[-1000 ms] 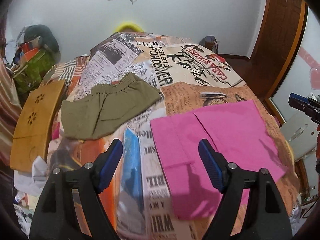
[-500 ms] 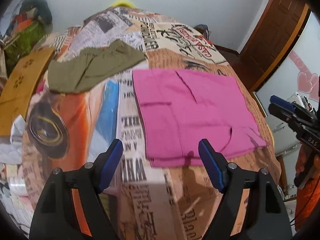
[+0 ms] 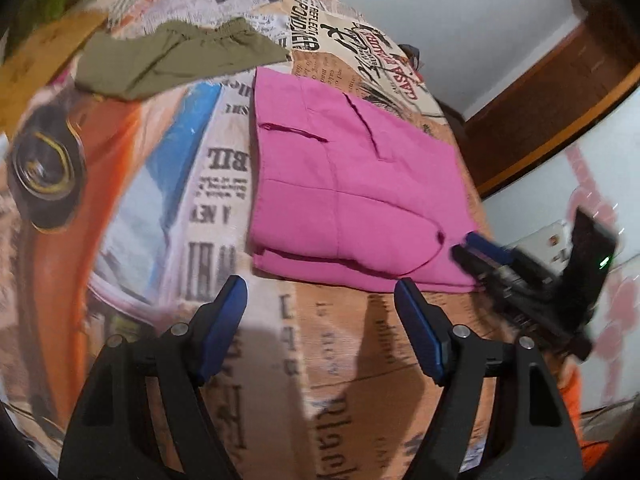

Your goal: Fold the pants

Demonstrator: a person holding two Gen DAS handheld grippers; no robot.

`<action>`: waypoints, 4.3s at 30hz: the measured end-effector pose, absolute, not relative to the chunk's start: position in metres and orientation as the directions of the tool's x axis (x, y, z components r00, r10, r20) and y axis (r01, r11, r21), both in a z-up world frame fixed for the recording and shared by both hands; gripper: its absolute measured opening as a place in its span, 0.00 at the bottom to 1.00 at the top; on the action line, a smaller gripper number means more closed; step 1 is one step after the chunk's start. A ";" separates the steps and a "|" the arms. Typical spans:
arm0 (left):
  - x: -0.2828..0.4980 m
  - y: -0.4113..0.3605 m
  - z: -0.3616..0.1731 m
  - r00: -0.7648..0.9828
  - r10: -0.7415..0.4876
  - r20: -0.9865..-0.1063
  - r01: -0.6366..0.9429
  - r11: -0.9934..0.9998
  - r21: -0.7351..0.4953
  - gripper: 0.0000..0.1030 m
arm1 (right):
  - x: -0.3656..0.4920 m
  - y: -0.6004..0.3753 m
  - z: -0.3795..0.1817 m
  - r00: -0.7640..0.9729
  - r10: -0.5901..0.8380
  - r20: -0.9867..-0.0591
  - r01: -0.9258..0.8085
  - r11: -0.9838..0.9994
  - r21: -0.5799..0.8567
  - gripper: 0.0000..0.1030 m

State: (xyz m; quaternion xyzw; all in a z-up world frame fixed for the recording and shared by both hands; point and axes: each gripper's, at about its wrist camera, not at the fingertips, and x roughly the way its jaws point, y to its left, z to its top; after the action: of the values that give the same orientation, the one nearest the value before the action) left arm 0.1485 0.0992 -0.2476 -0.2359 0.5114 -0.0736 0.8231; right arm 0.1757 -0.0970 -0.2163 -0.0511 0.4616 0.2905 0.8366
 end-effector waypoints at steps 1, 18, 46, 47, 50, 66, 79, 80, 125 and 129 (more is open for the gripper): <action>0.150 0.101 -0.249 0.464 -0.388 -0.796 -0.132 0.859 -0.495 0.73 | 0.177 -0.099 -0.216 0.397 0.447 -0.802 -0.533 0.824 0.195 0.44; 0.182 0.108 -0.256 0.500 -0.424 -0.755 -0.278 0.747 -0.604 0.72 | 0.179 -0.102 -0.221 0.364 0.484 -0.796 -0.524 0.813 0.255 0.44; 0.121 0.076 -0.179 0.659 0.037 -0.751 -0.121 0.991 -0.057 0.15 | 0.173 -0.035 -0.194 0.296 0.569 -0.768 -0.614 0.729 0.304 0.44; 0.121 0.075 -0.176 0.667 0.037 -0.745 -0.112 0.992 -0.050 0.15 | 0.174 -0.032 -0.196 0.284 0.567 -0.773 -0.617 0.725 0.305 0.44; 0.124 0.065 -0.162 0.698 0.012 -0.716 -0.066 0.997 -0.047 0.14 | 0.169 -0.020 -0.205 0.245 0.567 -0.787 -0.645 0.701 0.304 0.45; 0.147 -0.001 -0.135 0.742 -0.054 -0.668 0.135 0.988 0.070 0.13 | 0.165 -0.099 -0.184 0.353 0.562 -0.748 -0.550 0.772 0.320 0.45; 0.172 -0.046 -0.141 0.691 -0.162 -0.705 0.234 0.972 0.006 0.13 | 0.164 -0.126 -0.222 0.320 0.561 -0.764 -0.488 0.788 0.374 0.45; 0.174 -0.049 -0.142 0.686 -0.170 -0.707 0.240 0.971 0.000 0.13 | 0.163 -0.128 -0.222 0.321 0.563 -0.761 -0.490 0.787 0.376 0.45; 0.193 -0.064 -0.183 0.586 -0.125 -0.801 0.248 0.968 0.030 0.60 | 0.156 -0.196 -0.181 0.490 0.506 -0.710 -0.377 0.857 0.351 0.45; 0.192 -0.043 -0.213 0.512 -0.092 -0.854 0.212 0.977 0.021 0.60 | 0.165 -0.174 -0.179 0.495 0.523 -0.694 -0.406 0.845 0.348 0.46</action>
State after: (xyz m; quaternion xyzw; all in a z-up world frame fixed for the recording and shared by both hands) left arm 0.1916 -0.0432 -0.2135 0.0614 0.4862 -0.0876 0.8672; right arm 0.1649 -0.1738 -0.1785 0.0692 0.4242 0.2693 0.8618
